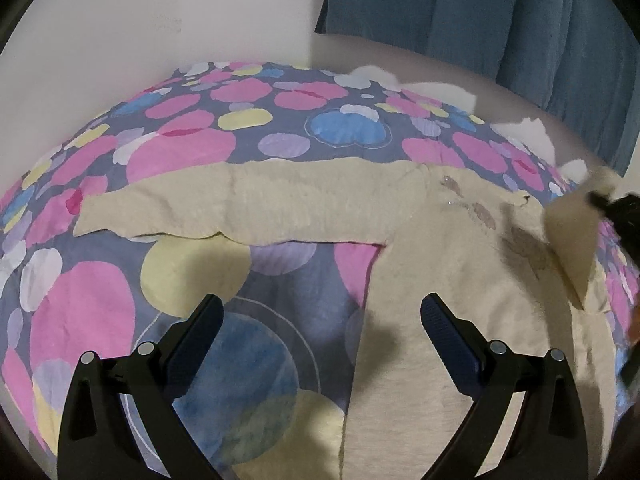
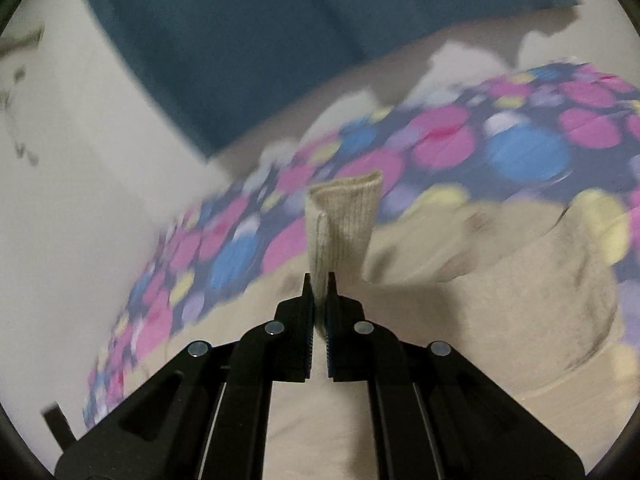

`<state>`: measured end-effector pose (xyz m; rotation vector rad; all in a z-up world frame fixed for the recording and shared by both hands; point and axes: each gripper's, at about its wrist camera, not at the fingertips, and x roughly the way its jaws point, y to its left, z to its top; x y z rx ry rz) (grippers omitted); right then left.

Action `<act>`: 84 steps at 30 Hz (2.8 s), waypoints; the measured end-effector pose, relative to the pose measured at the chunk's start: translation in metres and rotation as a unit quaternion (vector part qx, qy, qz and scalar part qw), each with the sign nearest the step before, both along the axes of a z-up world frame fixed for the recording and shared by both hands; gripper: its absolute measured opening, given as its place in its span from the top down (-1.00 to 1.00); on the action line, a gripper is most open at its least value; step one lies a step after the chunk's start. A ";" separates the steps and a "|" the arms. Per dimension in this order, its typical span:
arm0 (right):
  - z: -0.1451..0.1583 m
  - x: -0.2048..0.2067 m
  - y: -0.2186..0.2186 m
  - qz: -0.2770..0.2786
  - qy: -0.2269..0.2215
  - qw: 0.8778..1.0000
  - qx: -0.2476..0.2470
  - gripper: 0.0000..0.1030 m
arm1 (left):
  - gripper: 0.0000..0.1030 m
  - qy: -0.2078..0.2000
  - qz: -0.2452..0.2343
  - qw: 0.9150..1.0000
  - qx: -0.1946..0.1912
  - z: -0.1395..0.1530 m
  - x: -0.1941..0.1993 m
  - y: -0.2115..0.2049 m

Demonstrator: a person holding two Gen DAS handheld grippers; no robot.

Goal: Fold small clothes
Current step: 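Lift the sleeve across the sweater body and open the right tool, then move the left tool to the other sleeve cuff and grasp it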

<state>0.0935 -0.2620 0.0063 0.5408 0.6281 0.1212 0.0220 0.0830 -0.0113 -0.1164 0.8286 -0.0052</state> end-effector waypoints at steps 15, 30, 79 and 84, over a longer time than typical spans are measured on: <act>-0.058 0.016 0.089 0.099 0.072 0.990 -0.073 0.91 | -0.91 0.011 -0.017 1.000 -0.003 -0.010 0.000 -0.007; -0.085 0.019 0.108 0.137 0.110 0.981 -0.088 0.90 | -0.91 0.017 -0.031 0.999 0.002 -0.015 -0.001 -0.018; -0.111 -0.203 -0.261 -0.151 -0.004 0.975 0.161 -0.72 | -0.91 0.049 -0.019 0.998 -0.024 -0.039 0.001 0.011; -0.107 -0.190 -0.250 -0.141 0.014 0.982 0.127 -0.88 | -0.91 0.052 -0.002 0.998 -0.043 -0.041 0.000 0.046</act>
